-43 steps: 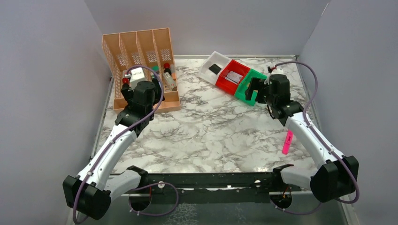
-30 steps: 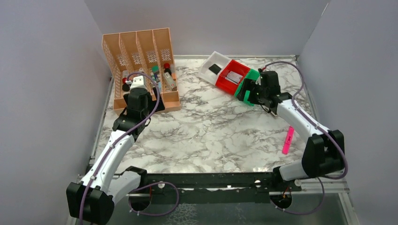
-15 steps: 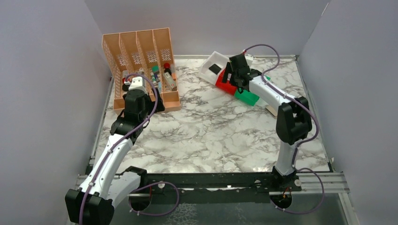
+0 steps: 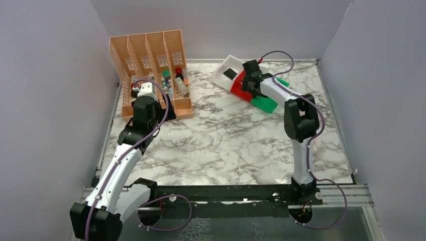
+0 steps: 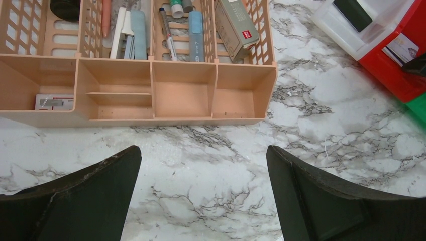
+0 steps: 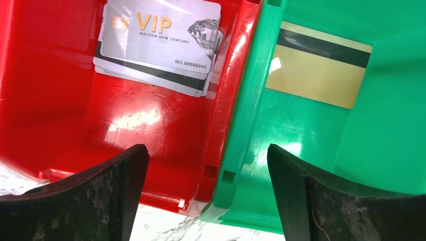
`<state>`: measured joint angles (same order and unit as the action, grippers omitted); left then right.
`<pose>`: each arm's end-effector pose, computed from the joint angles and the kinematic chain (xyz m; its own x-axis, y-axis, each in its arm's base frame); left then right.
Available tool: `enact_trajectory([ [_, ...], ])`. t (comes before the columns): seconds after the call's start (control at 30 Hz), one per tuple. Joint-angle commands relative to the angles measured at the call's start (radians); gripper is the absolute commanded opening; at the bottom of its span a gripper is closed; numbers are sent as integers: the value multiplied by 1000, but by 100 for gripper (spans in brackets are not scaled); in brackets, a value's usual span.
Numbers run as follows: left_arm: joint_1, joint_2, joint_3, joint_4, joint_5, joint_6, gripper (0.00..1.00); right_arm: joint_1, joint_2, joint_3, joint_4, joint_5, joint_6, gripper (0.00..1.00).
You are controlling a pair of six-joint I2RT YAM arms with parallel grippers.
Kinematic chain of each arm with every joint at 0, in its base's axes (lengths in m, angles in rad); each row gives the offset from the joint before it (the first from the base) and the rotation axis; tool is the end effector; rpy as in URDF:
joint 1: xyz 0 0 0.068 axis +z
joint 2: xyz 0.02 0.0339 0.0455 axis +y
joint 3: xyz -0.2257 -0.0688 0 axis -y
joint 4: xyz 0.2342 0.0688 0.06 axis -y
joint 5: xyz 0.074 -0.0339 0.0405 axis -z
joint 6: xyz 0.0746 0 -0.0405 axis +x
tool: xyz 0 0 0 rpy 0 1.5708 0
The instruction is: Take the credit cards out of the card holder
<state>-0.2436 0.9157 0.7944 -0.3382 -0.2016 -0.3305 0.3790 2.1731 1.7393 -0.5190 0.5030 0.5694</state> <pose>0.2502 -0.0468 0.2585 -0.4273 -0.2214 -0.8766 -0.0809 0.9750 -0.2069 0.4466 0.1391 0.1419 -0.6726 0.2406 -0.6998 0.3538 0.9352 -0.0185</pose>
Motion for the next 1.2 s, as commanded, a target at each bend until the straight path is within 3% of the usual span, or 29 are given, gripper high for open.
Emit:
enact_trajectory([
  [0.0,6,-9,-8,13,17,9,99,-6,-13,-53,9,-66,-24,90],
  [0.43,6,7,-7,11,22,4,99,-5,-208,-381,164,-187,-164,85],
  [0.83,6,9,-9,10,27,1,99,-5,-416,-700,442,-420,-465,82],
  [1.17,6,8,-7,10,40,4,99,-5,-478,-790,519,-674,-634,77],
])
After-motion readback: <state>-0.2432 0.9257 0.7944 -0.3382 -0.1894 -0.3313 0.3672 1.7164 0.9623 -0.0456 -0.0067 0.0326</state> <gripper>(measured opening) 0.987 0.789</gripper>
